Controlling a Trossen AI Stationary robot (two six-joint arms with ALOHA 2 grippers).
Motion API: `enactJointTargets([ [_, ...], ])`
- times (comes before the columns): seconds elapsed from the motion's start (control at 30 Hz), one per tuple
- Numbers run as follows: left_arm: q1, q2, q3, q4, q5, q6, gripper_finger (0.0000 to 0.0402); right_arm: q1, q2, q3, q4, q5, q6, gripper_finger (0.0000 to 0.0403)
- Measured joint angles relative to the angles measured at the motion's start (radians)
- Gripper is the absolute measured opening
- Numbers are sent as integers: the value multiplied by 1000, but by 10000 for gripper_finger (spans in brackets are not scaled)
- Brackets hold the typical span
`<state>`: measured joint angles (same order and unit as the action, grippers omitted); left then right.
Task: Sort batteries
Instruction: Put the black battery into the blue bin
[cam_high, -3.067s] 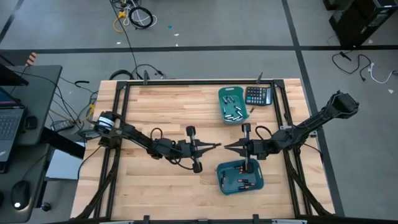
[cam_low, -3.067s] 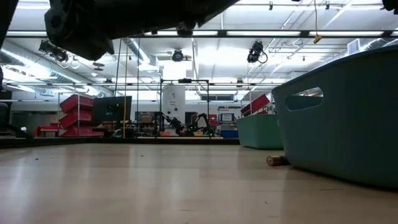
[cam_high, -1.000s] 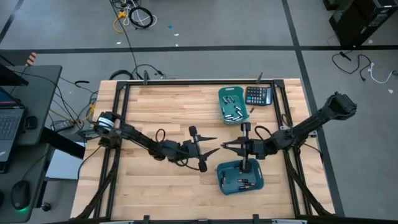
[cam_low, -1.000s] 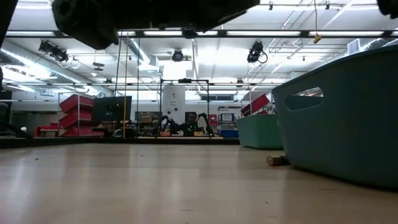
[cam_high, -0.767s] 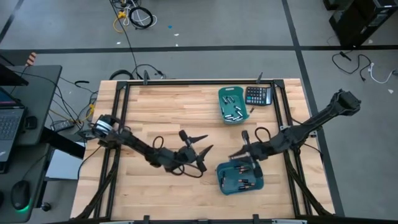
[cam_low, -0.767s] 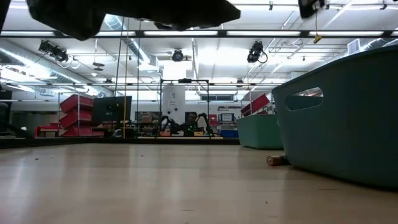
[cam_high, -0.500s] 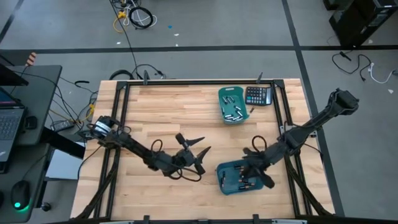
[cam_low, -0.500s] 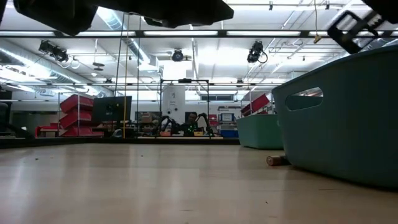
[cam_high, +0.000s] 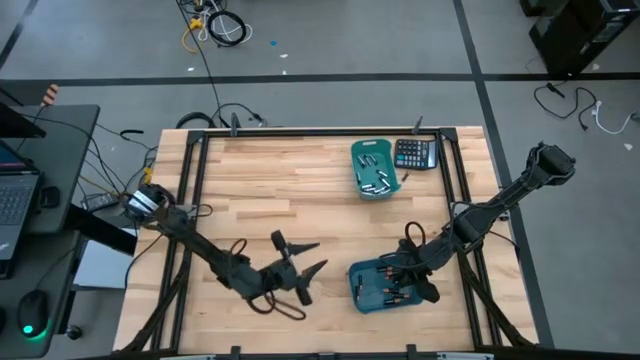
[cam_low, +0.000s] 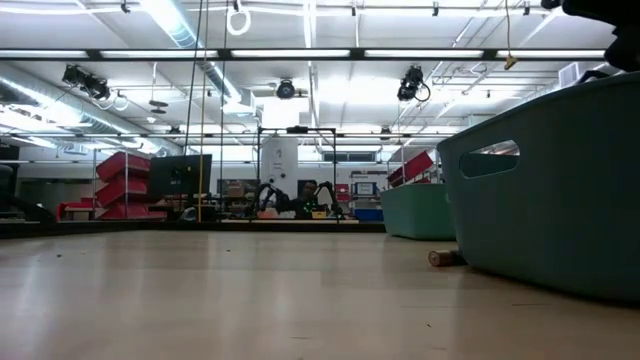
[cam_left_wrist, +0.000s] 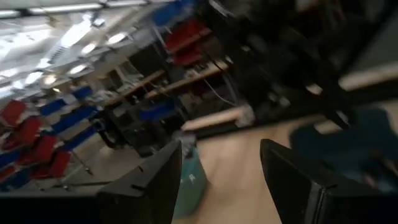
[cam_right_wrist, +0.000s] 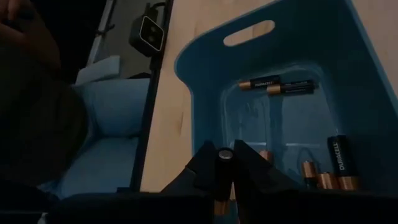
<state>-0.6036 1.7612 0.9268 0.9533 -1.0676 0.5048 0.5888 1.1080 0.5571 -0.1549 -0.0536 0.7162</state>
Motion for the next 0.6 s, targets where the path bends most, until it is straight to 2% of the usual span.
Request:
enactJointTargets([
  [0.1, -22, -44, 0, -196, 1, -130, 218, 0, 0, 0, -4, -16, 0, 31],
  [0.23, -26, -93, 0, -498, 39, -424, 218, 0, 0, 0, -4, -10, -1, 39],
  [0.33, -11, -109, 0, -671, 234, -624, 218, 0, 0, 0, -5, 17, -10, 44],
  [0.4, 3, -109, 0, -730, 403, -709, 218, 0, 0, 0, -5, 23, -13, 46],
  [0.47, 16, -104, 0, -759, 527, -767, 218, 0, 0, 0, -6, 24, -17, 46],
  [0.53, 30, -100, 0, -789, 594, -807, 218, 0, 0, 0, -6, 24, -20, 46],
  [0.6, 44, -100, 0, -820, 616, -828, 218, 0, 0, 0, -6, 24, -21, 47],
])
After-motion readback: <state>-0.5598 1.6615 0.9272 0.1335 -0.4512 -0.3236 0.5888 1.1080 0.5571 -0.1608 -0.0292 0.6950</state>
